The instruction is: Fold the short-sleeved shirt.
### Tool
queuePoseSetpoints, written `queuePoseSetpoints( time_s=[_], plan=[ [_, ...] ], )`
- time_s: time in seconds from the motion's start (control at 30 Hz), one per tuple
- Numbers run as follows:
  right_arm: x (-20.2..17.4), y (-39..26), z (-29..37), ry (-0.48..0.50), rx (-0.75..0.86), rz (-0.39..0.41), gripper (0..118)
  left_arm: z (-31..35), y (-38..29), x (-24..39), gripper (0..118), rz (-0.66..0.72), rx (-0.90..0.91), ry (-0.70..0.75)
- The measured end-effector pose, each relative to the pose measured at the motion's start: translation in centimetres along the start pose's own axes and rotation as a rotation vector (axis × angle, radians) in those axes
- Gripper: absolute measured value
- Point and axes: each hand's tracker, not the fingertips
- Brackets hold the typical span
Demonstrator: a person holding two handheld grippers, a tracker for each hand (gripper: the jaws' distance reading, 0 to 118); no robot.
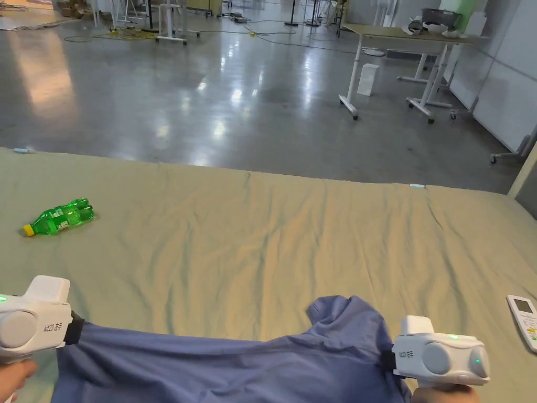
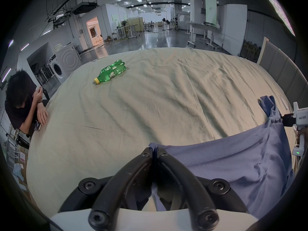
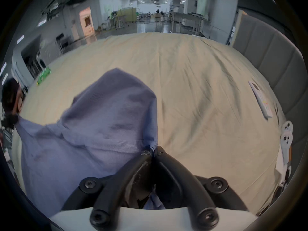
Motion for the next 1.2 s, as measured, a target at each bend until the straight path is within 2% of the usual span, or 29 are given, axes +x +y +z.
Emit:
queuePoseSetpoints(
  time_s=[0.13, 0.27, 0.43, 0.57, 0.63, 0.7, 0.87, 0.93, 0.97, 1.1, 1.2],
  plan=[
    [0.6, 0.4, 3.0, -0.028, 0.109, 0.066, 0, 1.5, 0.3, -0.1, 4, 0.002, 0.036, -0.007],
    [1.7, 1.7, 6.8, -0.038, 0.257, 0.022, 0, 4.0, 1.0, 0.0, 4, 0.013, 0.096, -0.014],
    [1.2, 3.7, 14.0, -0.050, 0.394, 0.070, 0, 8.7, 2.4, 0.4, 4, -0.001, 0.194, -0.010],
    [0.9, 5.0, 20.5, -0.079, 0.521, 0.098, 0, 13.3, 4.0, -0.5, 4, 0.039, 0.293, -0.005],
    [1.1, 6.0, 23.4, -0.108, 0.574, 0.097, 0, 16.1, 5.2, -1.1, 4, 0.048, 0.339, 0.000],
    [1.4, 6.9, 26.4, -0.085, 0.634, 0.065, 0, 18.9, 6.3, -1.8, 4, 0.075, 0.402, 0.000],
    [0.8, 9.6, 32.9, -0.101, 0.750, 0.132, 0, 25.7, 9.9, -2.6, 4, 0.078, 0.516, 0.014],
    [0.5, 10.9, 35.3, -0.138, 0.817, 0.165, 0, 27.9, 11.6, -3.0, 4, 0.078, 0.556, 0.032],
    [0.4, 11.4, 35.9, -0.116, 0.800, 0.142, 0, 28.8, 12.4, -3.2, 4, 0.079, 0.564, 0.036],
    [-0.2, 14.1, 39.1, -0.163, 0.865, 0.174, 1, 31.8, 15.7, -3.6, 4, 0.079, 0.611, 0.060],
    [-0.7, 16.3, 39.9, -0.158, 0.871, 0.158, 0, 33.1, 17.7, -3.2, 4, 0.068, 0.637, 0.084]
  ],
)
